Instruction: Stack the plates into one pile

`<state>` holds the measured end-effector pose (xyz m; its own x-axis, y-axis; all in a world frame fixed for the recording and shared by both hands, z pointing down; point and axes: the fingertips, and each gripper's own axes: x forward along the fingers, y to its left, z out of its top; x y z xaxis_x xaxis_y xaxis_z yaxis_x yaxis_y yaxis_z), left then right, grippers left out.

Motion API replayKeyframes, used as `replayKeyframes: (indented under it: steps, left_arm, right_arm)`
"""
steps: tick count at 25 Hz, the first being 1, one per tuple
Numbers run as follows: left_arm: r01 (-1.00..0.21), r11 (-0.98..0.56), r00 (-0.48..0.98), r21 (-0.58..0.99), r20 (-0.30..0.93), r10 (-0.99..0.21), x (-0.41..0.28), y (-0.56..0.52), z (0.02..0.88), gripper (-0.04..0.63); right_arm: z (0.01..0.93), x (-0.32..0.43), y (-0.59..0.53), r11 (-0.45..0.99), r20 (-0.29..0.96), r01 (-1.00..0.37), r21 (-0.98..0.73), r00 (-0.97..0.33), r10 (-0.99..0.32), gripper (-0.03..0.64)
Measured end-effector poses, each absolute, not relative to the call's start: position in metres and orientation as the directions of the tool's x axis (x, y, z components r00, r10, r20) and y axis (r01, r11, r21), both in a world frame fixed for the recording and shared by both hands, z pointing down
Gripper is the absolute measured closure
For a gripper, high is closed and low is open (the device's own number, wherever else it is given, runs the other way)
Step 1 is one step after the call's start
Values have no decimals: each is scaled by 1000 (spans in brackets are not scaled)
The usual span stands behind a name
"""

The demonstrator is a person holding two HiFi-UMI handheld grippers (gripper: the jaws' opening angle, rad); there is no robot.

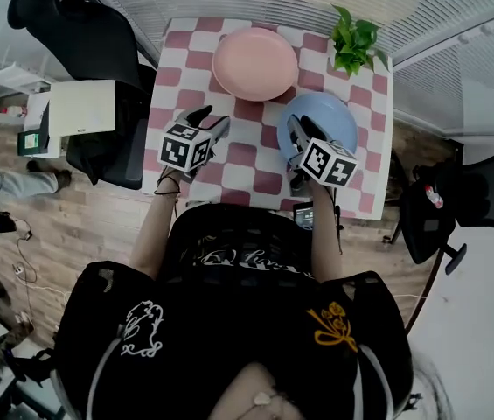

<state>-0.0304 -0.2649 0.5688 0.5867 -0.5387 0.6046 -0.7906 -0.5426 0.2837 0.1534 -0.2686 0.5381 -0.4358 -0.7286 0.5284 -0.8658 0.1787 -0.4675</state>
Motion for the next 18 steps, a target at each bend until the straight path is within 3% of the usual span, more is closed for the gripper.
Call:
replayKeyframes:
  steps: [6,12,18]
  left_arm:
    - [-788,-538,594,300,601,-535,-86,-265,573,393]
    - [-788,-527,602,320,584,-545,-128,-270,576,393]
    - [-782,-531,607,327,590,-532,-161,-273,583,393]
  right_arm:
    - [578,65,-293,105,573,-815,-569,-486,-660,514]
    - [632,47,-314,-135,681,-808,-574,-379,-627,497]
    - [652,47,-326,-326,713,-736,-593,-292,-637,493]
